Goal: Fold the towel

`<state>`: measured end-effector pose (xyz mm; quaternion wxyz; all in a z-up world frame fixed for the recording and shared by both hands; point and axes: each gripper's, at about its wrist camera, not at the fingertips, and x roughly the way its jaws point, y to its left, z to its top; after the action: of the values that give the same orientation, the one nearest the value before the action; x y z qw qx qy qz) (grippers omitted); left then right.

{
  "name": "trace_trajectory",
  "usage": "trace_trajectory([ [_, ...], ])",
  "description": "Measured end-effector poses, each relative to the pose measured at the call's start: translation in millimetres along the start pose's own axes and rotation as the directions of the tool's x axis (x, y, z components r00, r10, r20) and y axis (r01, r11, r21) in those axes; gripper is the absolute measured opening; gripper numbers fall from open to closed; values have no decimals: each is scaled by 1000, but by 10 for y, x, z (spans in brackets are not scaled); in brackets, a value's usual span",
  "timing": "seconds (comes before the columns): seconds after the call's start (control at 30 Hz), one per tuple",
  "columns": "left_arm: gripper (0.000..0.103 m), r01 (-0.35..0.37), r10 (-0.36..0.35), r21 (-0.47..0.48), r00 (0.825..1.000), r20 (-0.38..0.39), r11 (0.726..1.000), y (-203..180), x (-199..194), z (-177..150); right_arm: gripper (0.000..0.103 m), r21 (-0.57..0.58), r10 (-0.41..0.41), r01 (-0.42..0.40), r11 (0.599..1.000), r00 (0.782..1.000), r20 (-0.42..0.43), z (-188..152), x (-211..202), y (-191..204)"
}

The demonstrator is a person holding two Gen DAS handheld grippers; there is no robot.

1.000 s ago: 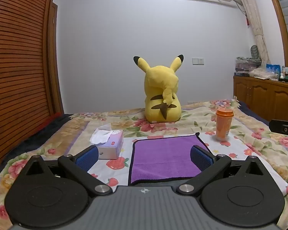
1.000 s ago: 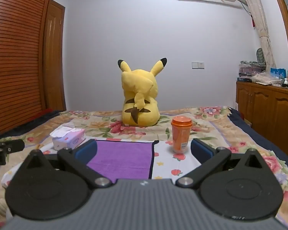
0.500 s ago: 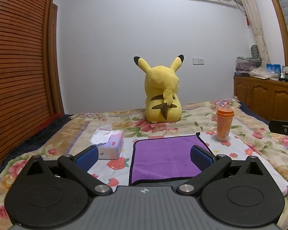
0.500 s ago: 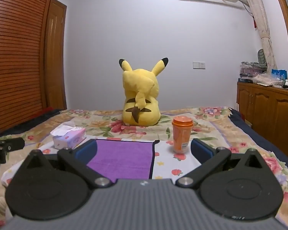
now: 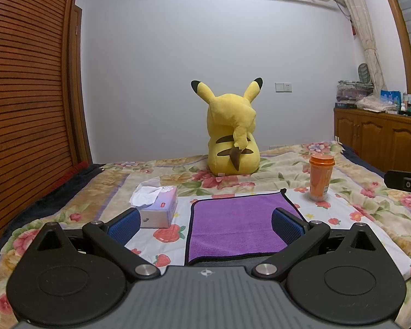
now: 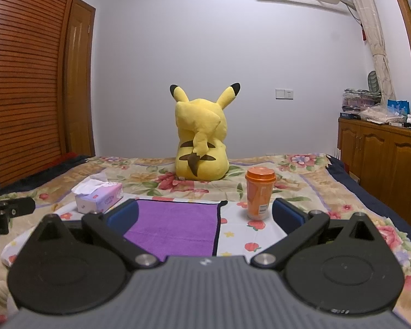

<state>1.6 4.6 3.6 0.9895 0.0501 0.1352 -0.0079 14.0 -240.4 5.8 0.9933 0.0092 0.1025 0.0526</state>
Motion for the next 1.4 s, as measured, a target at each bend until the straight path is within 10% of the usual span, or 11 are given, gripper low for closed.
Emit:
trace_trajectory([
  [1.4,103,-1,1,3,1000,-3,1000,18,3,-25,103,1,2,-2,1000,1000,-4,-6,8,-4],
])
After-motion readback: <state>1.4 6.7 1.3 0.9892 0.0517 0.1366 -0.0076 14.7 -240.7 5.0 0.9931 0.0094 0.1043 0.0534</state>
